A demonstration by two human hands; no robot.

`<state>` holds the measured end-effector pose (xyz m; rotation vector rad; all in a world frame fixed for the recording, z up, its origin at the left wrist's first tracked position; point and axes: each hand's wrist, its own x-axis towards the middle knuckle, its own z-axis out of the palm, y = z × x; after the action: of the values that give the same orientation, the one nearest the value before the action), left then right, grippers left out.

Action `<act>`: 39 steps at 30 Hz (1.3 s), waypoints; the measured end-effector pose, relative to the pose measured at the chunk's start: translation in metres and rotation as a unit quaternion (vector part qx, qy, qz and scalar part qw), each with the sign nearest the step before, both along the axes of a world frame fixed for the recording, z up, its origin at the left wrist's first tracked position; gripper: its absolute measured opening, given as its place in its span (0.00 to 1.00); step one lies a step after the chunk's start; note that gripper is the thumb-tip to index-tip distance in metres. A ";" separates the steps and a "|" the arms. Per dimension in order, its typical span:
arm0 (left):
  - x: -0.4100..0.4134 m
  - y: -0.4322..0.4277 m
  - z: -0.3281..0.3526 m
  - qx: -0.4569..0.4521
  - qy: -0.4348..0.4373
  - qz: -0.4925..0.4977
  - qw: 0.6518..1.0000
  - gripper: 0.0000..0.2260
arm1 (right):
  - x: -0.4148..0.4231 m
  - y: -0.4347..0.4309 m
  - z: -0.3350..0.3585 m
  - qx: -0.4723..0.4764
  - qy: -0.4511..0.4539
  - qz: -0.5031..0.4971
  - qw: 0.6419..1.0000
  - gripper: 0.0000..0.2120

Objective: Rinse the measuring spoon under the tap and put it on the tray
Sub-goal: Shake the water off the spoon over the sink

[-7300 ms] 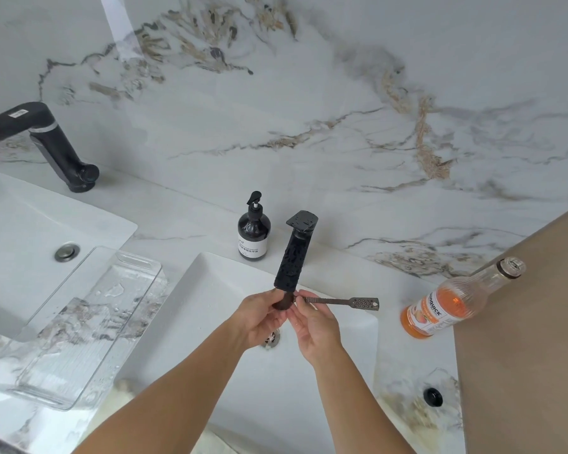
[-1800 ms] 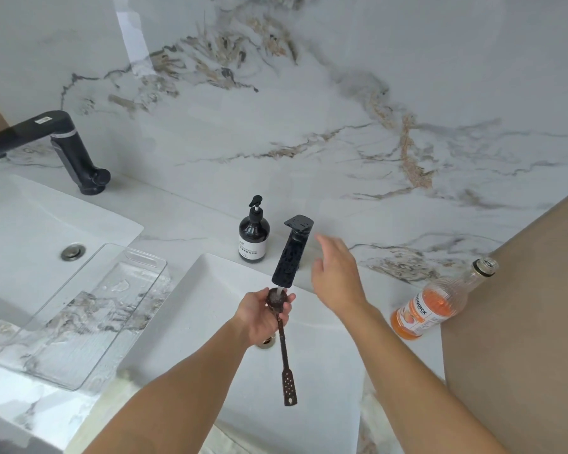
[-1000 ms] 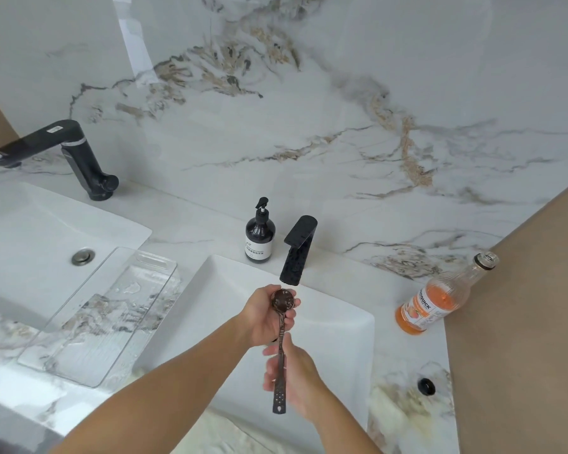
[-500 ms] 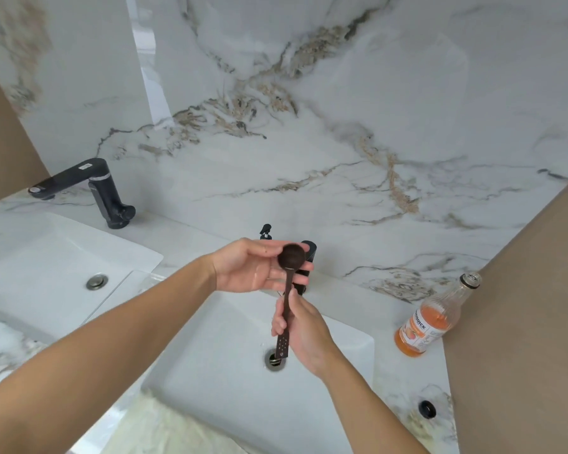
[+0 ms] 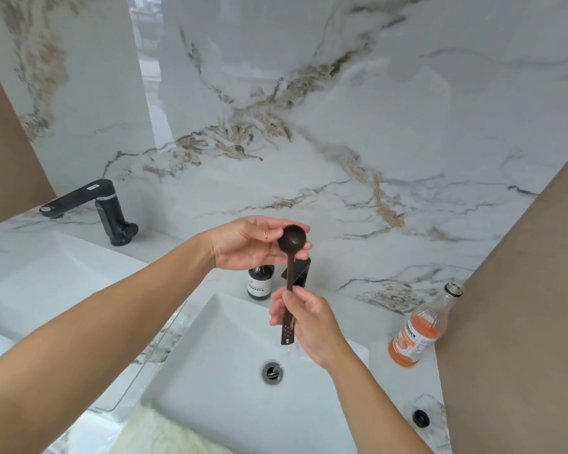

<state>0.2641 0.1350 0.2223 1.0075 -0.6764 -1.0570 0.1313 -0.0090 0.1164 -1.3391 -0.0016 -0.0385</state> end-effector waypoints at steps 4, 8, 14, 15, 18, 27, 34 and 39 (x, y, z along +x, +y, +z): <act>0.002 0.003 0.000 -0.057 0.052 0.041 0.996 0.31 | -0.019 -0.006 -0.025 -0.042 0.071 0.001 0.997 0.08; 0.000 0.000 0.002 -0.039 0.014 0.029 0.999 0.28 | -0.017 -0.008 -0.025 -0.130 0.081 -0.021 0.988 0.03; -0.010 -0.017 0.003 0.039 -0.088 0.142 0.985 0.18 | -0.006 0.000 -0.028 -0.301 0.081 -0.091 0.946 0.05; -0.014 -0.021 0.002 0.085 -0.154 0.170 0.970 0.16 | -0.007 0.001 -0.032 -0.320 0.103 -0.070 0.939 0.06; -0.025 -0.030 -0.003 0.172 -0.310 0.239 0.904 0.20 | -0.007 -0.002 -0.037 -0.321 0.153 -0.076 0.931 0.08; -0.033 -0.038 -0.016 0.268 -0.359 0.213 0.868 0.19 | -0.017 -0.006 -0.037 -0.367 0.201 -0.044 0.907 0.05; -0.044 -0.037 -0.030 0.193 -0.255 0.179 0.931 0.20 | -0.020 -0.011 -0.036 -0.359 0.197 -0.067 0.910 0.03; -0.044 -0.033 -0.047 0.218 -0.203 0.185 0.936 0.18 | -0.014 -0.013 -0.027 -0.330 0.169 -0.095 0.924 0.04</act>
<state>0.2204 0.1022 0.1756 1.6990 -0.5572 -0.6774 0.1176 -0.0218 0.0891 -2.0041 0.4433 0.0353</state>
